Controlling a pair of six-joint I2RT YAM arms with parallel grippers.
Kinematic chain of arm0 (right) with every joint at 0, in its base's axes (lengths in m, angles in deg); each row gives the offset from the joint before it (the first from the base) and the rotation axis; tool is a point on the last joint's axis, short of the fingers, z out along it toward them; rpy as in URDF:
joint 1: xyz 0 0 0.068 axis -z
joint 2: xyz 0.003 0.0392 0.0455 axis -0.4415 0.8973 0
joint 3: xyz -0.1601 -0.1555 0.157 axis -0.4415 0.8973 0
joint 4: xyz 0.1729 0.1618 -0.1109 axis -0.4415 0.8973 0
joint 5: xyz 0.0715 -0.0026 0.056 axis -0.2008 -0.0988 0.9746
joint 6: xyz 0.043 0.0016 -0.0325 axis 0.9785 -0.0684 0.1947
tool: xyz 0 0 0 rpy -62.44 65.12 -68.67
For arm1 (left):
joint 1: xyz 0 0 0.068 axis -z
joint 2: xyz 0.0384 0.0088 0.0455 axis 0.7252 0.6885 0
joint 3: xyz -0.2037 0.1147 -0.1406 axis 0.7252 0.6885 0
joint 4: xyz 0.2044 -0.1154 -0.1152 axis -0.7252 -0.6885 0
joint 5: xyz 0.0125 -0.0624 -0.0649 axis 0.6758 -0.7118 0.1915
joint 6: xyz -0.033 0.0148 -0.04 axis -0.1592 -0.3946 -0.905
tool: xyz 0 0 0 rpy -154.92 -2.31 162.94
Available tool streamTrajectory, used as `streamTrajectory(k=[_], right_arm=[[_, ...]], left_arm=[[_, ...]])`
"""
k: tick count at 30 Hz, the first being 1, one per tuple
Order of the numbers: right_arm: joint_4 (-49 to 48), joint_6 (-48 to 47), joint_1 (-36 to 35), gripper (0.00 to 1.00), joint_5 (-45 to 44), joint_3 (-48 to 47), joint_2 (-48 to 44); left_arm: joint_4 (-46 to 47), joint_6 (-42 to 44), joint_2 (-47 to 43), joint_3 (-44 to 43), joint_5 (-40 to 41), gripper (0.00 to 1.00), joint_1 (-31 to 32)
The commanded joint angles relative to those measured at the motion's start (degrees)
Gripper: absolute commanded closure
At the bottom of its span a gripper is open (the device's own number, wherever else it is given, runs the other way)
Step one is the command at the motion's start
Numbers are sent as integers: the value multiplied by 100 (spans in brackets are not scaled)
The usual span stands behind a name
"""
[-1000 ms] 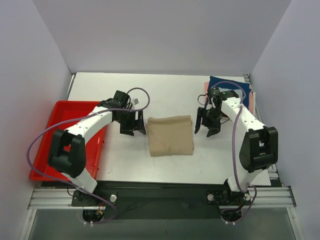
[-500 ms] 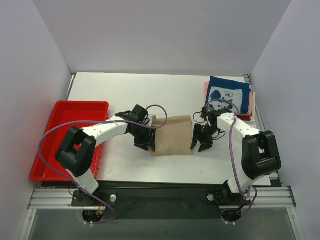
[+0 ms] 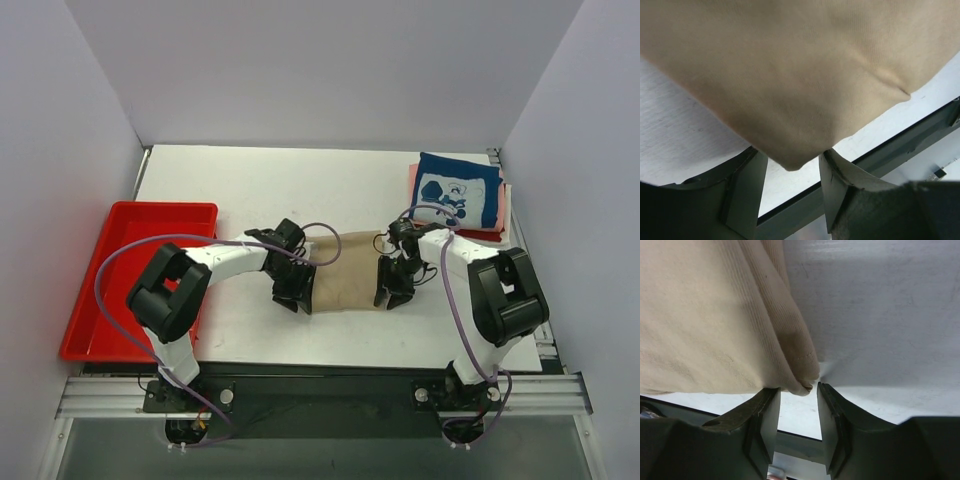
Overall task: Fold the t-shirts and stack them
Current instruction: Fold the long partially folded tshirt into a neat square
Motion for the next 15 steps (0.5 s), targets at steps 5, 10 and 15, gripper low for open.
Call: streamTrajectory(k=[5, 10, 15], right_arm=[[32, 77, -117, 69, -102, 65, 173], [49, 69, -126, 82, -93, 65, 252], [295, 51, -74, 100, -269, 4, 86]], left_arm=[[213, -29, 159, -129, 171, 50, 164], [204, -117, 220, -137, 303, 72, 164], [81, -178, 80, -76, 751, 100, 155]])
